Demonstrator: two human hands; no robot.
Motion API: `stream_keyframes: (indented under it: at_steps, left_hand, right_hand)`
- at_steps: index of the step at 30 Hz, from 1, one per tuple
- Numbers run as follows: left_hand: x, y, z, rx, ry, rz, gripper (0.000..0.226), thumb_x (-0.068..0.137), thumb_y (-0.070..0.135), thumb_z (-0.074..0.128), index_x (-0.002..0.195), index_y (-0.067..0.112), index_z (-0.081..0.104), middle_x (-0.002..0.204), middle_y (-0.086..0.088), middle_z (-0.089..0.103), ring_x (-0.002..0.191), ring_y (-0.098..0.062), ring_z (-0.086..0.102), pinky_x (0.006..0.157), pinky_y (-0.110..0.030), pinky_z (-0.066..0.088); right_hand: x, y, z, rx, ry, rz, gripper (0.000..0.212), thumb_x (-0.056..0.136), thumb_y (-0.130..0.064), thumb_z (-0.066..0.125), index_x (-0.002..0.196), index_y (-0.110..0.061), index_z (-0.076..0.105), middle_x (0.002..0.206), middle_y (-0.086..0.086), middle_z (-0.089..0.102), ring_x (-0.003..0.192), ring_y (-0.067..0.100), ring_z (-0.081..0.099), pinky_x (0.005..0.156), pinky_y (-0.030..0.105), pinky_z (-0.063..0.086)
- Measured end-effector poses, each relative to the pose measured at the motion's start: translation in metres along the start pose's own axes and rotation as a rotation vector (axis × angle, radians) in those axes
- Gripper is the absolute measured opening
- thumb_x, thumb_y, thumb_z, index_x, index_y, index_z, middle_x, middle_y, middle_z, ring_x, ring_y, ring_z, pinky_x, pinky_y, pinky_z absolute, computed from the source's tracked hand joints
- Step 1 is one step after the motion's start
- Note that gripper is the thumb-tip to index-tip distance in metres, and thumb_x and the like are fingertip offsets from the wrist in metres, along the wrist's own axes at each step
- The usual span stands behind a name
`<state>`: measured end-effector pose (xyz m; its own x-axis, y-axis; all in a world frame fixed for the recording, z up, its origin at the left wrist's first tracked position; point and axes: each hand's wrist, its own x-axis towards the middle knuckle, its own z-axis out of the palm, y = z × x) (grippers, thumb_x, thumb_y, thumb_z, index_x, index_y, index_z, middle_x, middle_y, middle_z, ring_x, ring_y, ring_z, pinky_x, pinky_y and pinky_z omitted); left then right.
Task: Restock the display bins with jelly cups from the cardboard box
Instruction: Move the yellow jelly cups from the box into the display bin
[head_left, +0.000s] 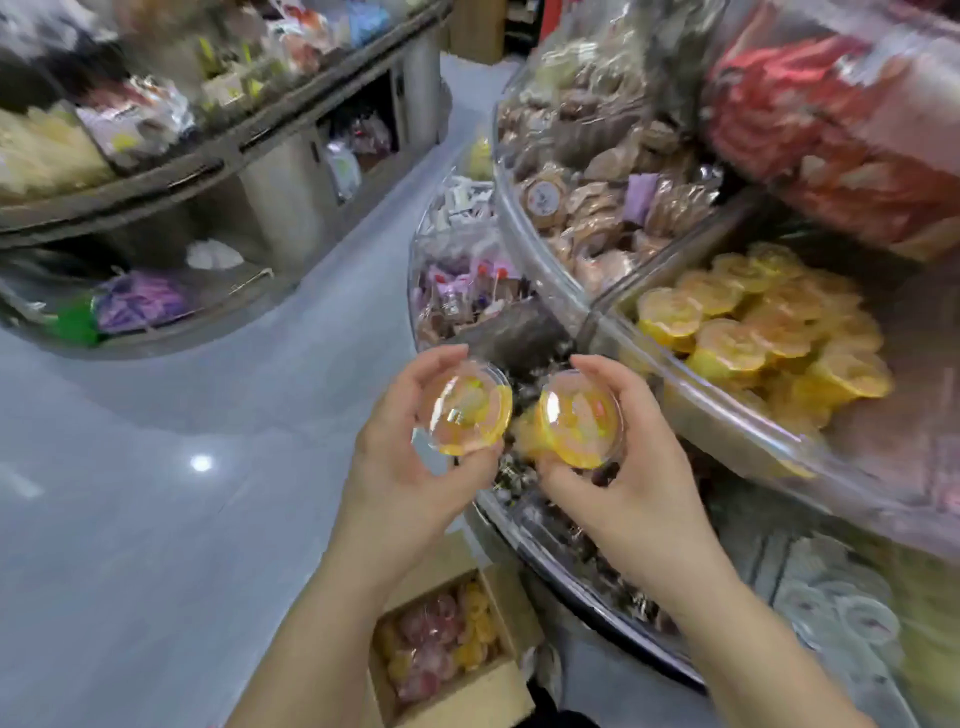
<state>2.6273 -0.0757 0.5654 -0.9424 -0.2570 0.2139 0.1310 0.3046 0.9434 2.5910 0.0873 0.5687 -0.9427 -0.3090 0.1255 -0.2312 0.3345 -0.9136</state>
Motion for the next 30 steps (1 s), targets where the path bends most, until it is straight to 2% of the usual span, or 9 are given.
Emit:
stream_keyframes:
  at_steps: [6, 11, 14, 16, 18, 21, 25, 28, 30]
  left_hand:
    - [0.052, 0.059, 0.073, 0.106, -0.307, 0.187, 0.062, 0.057, 0.014, 0.063, 0.111, 0.040, 0.048, 0.110, 0.020, 0.052, 0.106, 0.000, 0.052, 0.087, -0.012, 0.040]
    - [0.087, 0.078, 0.132, 0.198, -0.440, 0.380, 0.061, 0.061, 0.011, 0.072, 0.116, 0.027, 0.054, 0.112, 0.009, 0.051, 0.108, 0.001, 0.048, 0.091, -0.010, 0.036]
    - [0.102, 0.076, 0.157, 0.252, -0.516, 0.379, 0.061, 0.062, 0.005, 0.079, 0.117, 0.022, 0.058, 0.111, 0.005, 0.055, 0.103, 0.004, 0.049, 0.089, -0.009, 0.037]
    - [0.109, 0.073, 0.169, 0.276, -0.585, 0.364, 0.060, 0.063, 0.004, 0.079, 0.117, 0.020, 0.059, 0.111, 0.004, 0.055, 0.103, -0.001, 0.051, 0.091, -0.014, 0.040]
    - [0.115, 0.069, 0.179, 0.326, -0.660, 0.358, 0.060, 0.064, 0.009, 0.079, 0.119, 0.020, 0.058, 0.111, 0.005, 0.054, 0.102, -0.003, 0.051, 0.090, -0.016, 0.041]
    - [0.121, 0.060, 0.192, 0.394, -0.764, 0.384, 0.061, 0.064, 0.018, 0.080, 0.120, 0.022, 0.057, 0.111, 0.009, 0.054, 0.098, 0.002, 0.050, 0.088, -0.008, 0.037]
    - [0.126, 0.047, 0.205, 0.555, -0.818, 0.452, 0.066, 0.062, 0.037, 0.081, 0.123, 0.024, 0.058, 0.118, 0.006, 0.059, 0.113, -0.012, 0.049, 0.098, -0.032, 0.038]
    - [0.128, 0.038, 0.210, 0.726, -0.834, 0.500, 0.070, 0.065, 0.045, 0.077, 0.129, 0.033, 0.051, 0.127, 0.011, 0.052, 0.120, -0.013, 0.036, 0.100, -0.036, 0.030]
    - [0.129, 0.033, 0.211, 0.758, -0.839, 0.494, 0.072, 0.066, 0.046, 0.076, 0.131, 0.037, 0.047, 0.130, 0.011, 0.045, 0.117, -0.012, 0.030, 0.100, -0.033, 0.026]
  right_hand:
    - [-0.001, -0.007, -0.114, -0.154, 0.189, -0.033, 0.061, 0.058, -0.028, 0.062, 0.108, -0.055, 0.040, 0.111, -0.032, 0.049, 0.107, -0.012, 0.047, 0.081, -0.004, 0.032]
    - [-0.001, 0.012, -0.187, -0.362, 0.318, 0.011, 0.061, 0.057, -0.014, 0.068, 0.105, -0.045, 0.046, 0.105, -0.018, 0.045, 0.098, -0.012, 0.045, 0.079, -0.003, 0.030]
    - [0.005, 0.024, -0.212, -0.547, 0.244, 0.068, 0.063, 0.059, -0.008, 0.075, 0.115, -0.028, 0.056, 0.102, -0.008, 0.048, 0.098, 0.008, 0.047, 0.083, 0.008, 0.032]
    - [0.011, 0.031, -0.218, -0.759, 0.155, 0.076, 0.062, 0.061, -0.016, 0.076, 0.120, -0.020, 0.057, 0.106, -0.003, 0.053, 0.103, 0.020, 0.047, 0.087, 0.019, 0.030]
    - [0.016, 0.035, -0.218, -0.933, 0.074, 0.092, 0.063, 0.062, -0.028, 0.073, 0.122, -0.026, 0.054, 0.111, -0.006, 0.056, 0.109, 0.020, 0.044, 0.088, 0.026, 0.025]
    - [0.019, 0.042, -0.216, -1.007, 0.024, 0.105, 0.056, 0.063, -0.039, 0.068, 0.118, -0.035, 0.053, 0.108, -0.013, 0.058, 0.112, 0.016, 0.042, 0.090, 0.028, 0.019]
    - [0.018, 0.056, -0.214, -1.084, -0.003, 0.089, 0.055, 0.061, -0.034, 0.069, 0.114, -0.031, 0.056, 0.102, -0.009, 0.064, 0.108, 0.021, 0.050, 0.090, 0.032, 0.018]
    - [0.021, 0.068, -0.208, -1.160, -0.044, 0.092, 0.059, 0.052, -0.034, 0.078, 0.109, -0.027, 0.064, 0.104, -0.004, 0.065, 0.104, 0.026, 0.055, 0.098, 0.043, 0.026]
    - [0.023, 0.071, -0.204, -1.214, -0.041, 0.102, 0.062, 0.040, -0.037, 0.086, 0.099, -0.026, 0.070, 0.097, -0.001, 0.066, 0.095, 0.028, 0.061, 0.093, 0.053, 0.039]
